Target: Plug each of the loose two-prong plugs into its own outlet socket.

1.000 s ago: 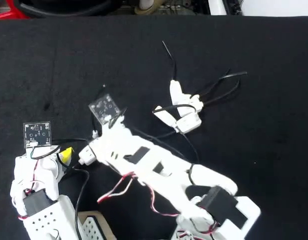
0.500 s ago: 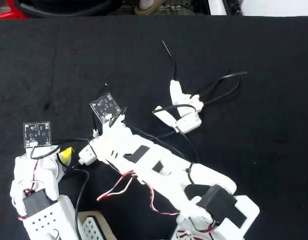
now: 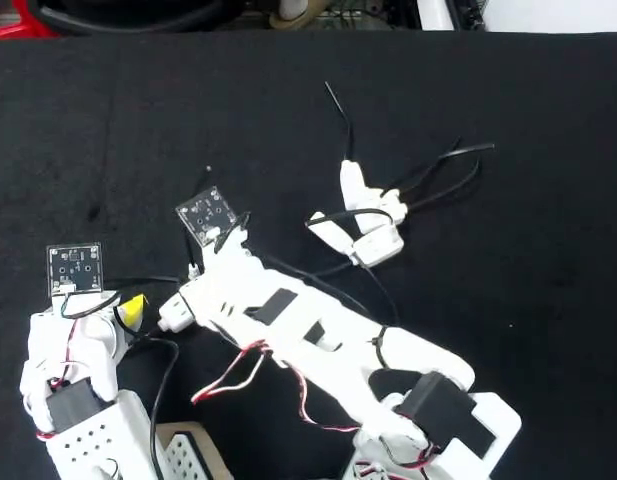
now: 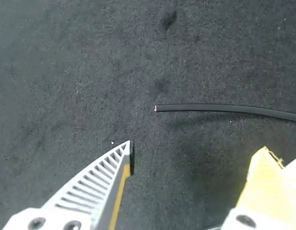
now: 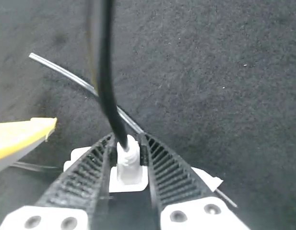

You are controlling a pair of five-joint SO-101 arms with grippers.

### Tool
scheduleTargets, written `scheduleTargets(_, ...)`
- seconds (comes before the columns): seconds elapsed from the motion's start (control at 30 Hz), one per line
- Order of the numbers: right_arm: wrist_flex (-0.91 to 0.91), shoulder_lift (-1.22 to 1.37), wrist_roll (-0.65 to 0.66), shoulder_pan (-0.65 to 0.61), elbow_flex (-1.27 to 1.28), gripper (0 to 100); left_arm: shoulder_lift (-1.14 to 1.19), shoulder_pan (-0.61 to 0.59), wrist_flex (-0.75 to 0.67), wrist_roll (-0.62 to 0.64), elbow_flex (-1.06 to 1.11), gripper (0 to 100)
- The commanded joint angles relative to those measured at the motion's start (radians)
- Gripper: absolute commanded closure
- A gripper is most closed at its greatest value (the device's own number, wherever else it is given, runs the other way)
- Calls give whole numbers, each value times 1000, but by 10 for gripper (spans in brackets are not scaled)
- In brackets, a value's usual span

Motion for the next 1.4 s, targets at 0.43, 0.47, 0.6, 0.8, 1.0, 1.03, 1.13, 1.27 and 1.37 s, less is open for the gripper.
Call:
scheduleTargets(0.43, 339, 35, 75, -84, -44, 985, -5, 1, -20, -9, -10, 625)
scheduleTargets(0.47, 385, 36, 77, -104, -51, 985, -5, 1, -20, -9, -10, 625)
scheduleTargets(0.6, 417, 38, 126, -138, -53, 986, -5, 1, -20, -9, -12, 625)
scheduleTargets(0.8, 416, 19, 133, -130, -81, 986, -5, 1, -15, -2, -39, 625)
scheduleTargets(1.0, 393, 7, 132, -124, -73, 984, -5, -1, -12, 48, -90, 625)
scheduleTargets(1.03, 379, 8, 133, -124, -71, 983, -5, -1, -12, 48, -90, 625)
scheduleTargets(1.13, 359, 1, 132, -121, -77, 959, -5, -1, 25, 48, -104, 625)
scheduleTargets(1.27, 368, -1, 89, -126, -105, 762, -5, -5, 101, 34, -165, 625)
scheduleTargets(1.37, 428, -13, 83, -146, -137, 622, -5, -8, 149, -40, -200, 625)
